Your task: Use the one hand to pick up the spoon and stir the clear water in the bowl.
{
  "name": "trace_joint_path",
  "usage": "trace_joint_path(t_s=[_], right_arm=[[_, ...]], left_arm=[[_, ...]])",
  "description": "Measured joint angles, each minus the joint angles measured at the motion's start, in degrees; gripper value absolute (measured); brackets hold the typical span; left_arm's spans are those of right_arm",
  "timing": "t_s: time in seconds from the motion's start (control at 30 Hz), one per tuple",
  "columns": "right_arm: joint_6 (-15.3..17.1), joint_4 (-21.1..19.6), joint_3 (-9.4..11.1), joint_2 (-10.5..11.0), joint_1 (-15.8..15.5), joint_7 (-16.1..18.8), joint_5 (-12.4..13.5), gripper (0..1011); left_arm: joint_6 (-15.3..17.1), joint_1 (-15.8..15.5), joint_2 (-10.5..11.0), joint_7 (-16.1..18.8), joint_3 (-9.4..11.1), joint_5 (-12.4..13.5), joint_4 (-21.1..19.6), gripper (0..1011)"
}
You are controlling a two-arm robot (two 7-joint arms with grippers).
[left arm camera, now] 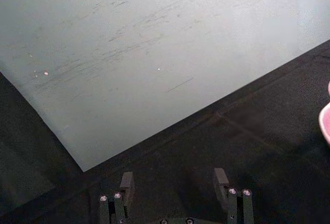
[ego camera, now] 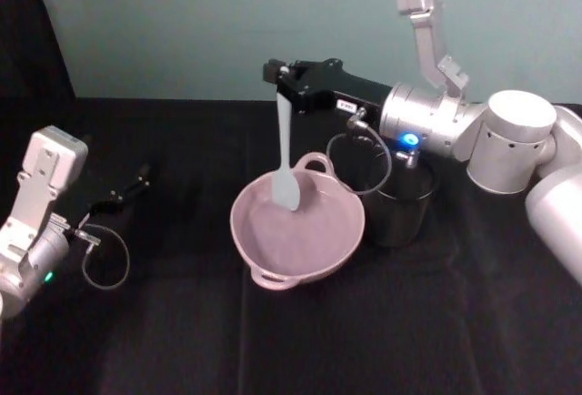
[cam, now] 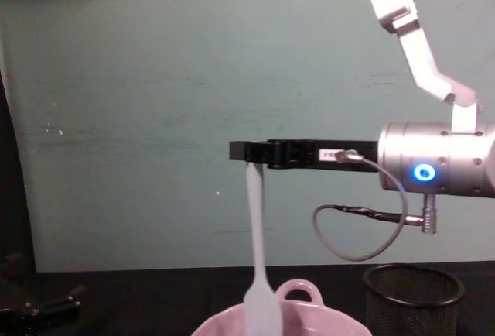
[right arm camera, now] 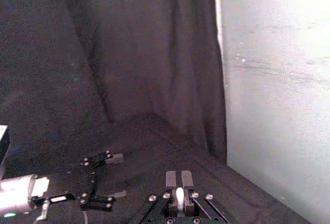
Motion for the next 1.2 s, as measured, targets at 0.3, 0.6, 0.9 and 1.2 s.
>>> trace_joint_path(t_s=[0.3, 0.6, 0.9, 1.2], right_arm=[[1.1, -4.06, 2.11, 3.14, -2.73, -1.91, 0.43, 64], [2.57, -10.06, 3.0, 5.89, -6.49, -3.71, 1.01, 64], [2.92, -13.17, 2.23, 6.35, -8.65, -4.16, 1.47, 64], [2.41, -11.24, -0.19, 3.98, -6.99, -2.6, 1.05, 64]], left_arm=[[0.0, 0.0, 0.0, 0.0, 0.0, 0.0, 0.0, 1011], [0.0, 0.0, 0.0, 0.0, 0.0, 0.0, 0.0, 1011], [0.0, 0.0, 0.0, 0.0, 0.0, 0.0, 0.0, 1011], [0.0, 0.0, 0.0, 0.0, 0.0, 0.0, 0.0, 1011]])
